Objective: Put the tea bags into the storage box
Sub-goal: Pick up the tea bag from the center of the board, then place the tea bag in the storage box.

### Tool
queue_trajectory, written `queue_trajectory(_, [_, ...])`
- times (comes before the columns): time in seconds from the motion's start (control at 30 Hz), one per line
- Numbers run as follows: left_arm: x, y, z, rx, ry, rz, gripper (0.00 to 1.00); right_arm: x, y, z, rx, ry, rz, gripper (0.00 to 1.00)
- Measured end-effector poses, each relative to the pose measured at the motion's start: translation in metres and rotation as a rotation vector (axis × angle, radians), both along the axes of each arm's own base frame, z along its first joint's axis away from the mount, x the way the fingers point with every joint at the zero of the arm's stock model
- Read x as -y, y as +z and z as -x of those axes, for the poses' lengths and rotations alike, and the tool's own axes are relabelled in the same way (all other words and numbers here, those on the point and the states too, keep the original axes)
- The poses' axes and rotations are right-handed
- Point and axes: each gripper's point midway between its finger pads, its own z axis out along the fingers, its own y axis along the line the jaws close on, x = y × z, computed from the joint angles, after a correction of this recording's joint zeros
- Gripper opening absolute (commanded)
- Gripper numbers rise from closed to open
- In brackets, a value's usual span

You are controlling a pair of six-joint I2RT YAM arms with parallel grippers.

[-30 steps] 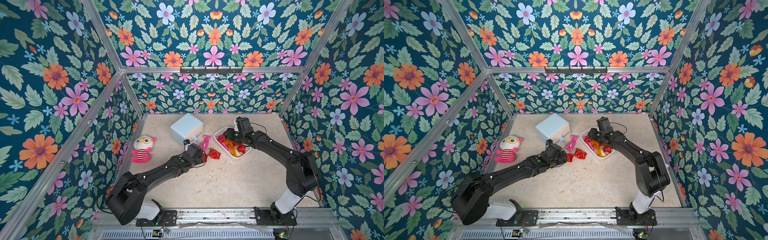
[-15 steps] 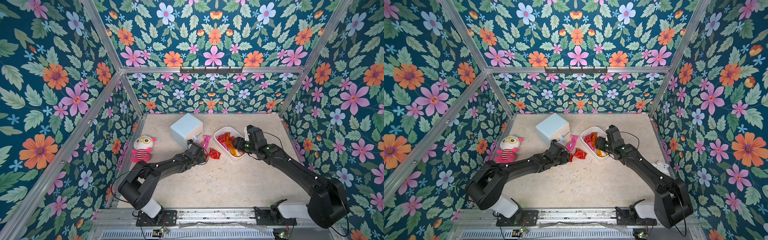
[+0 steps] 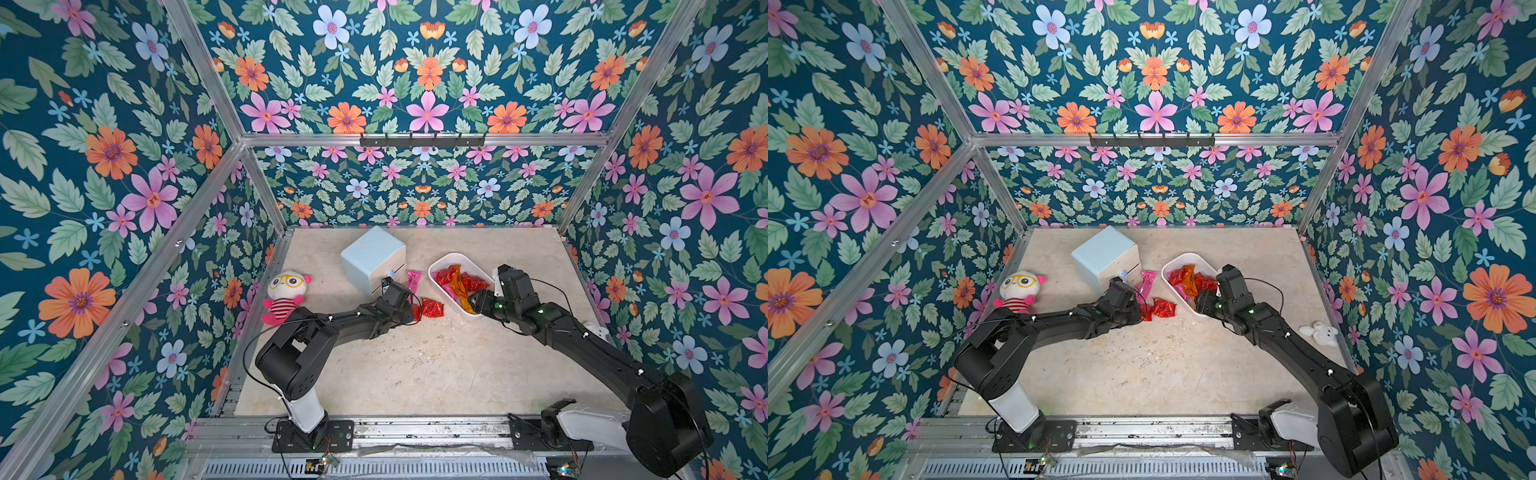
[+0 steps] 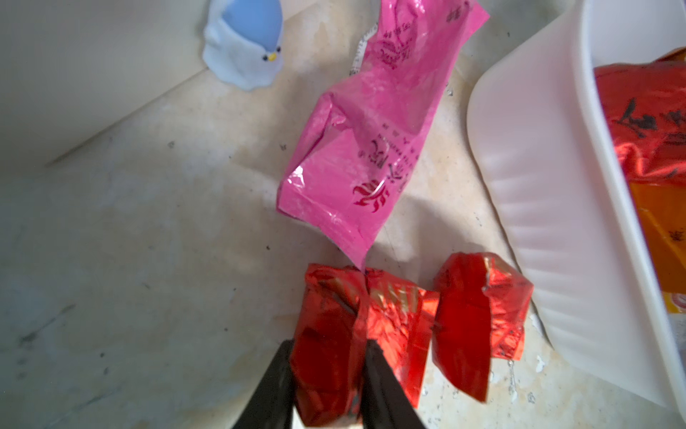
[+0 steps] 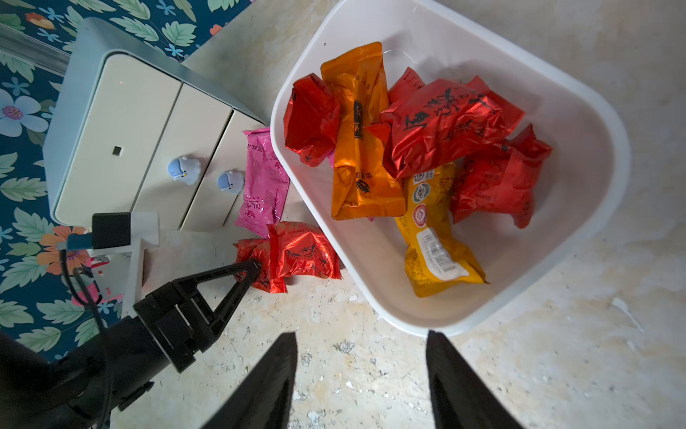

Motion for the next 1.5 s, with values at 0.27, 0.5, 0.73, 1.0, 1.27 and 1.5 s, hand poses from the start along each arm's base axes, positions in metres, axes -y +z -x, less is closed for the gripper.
queue_trajectory(0.27, [-0.001, 0.031, -0.001, 0.038, 0.005, 0.024, 0.33, 0.003, 0.008, -0.005, 0.025, -0.016, 0.014, 0.60])
queue_trajectory(0.5, [0.032, 0.085, -0.011, 0.112, -0.045, 0.088, 0.33, 0.031, 0.012, -0.010, 0.057, -0.104, 0.017, 0.57])
queue_trajectory(0.73, [0.102, 0.119, -0.014, 0.166, -0.202, 0.102, 0.33, 0.073, -0.011, -0.006, 0.002, -0.254, -0.034, 0.58])
queue_trajectory(1.0, [0.166, 0.110, -0.008, 0.166, -0.344, 0.090, 0.35, 0.094, -0.012, 0.001, 0.000, -0.333, -0.086, 0.59])
queue_trajectory(1.27, [0.189, 0.078, -0.004, 0.134, -0.416, 0.025, 0.43, 0.092, -0.011, 0.002, -0.003, -0.321, -0.100, 0.59])
queue_trajectory(1.5, [0.186, 0.088, -0.006, 0.152, -0.401, 0.025, 0.78, 0.087, -0.015, 0.002, -0.030, -0.297, -0.107, 0.59])
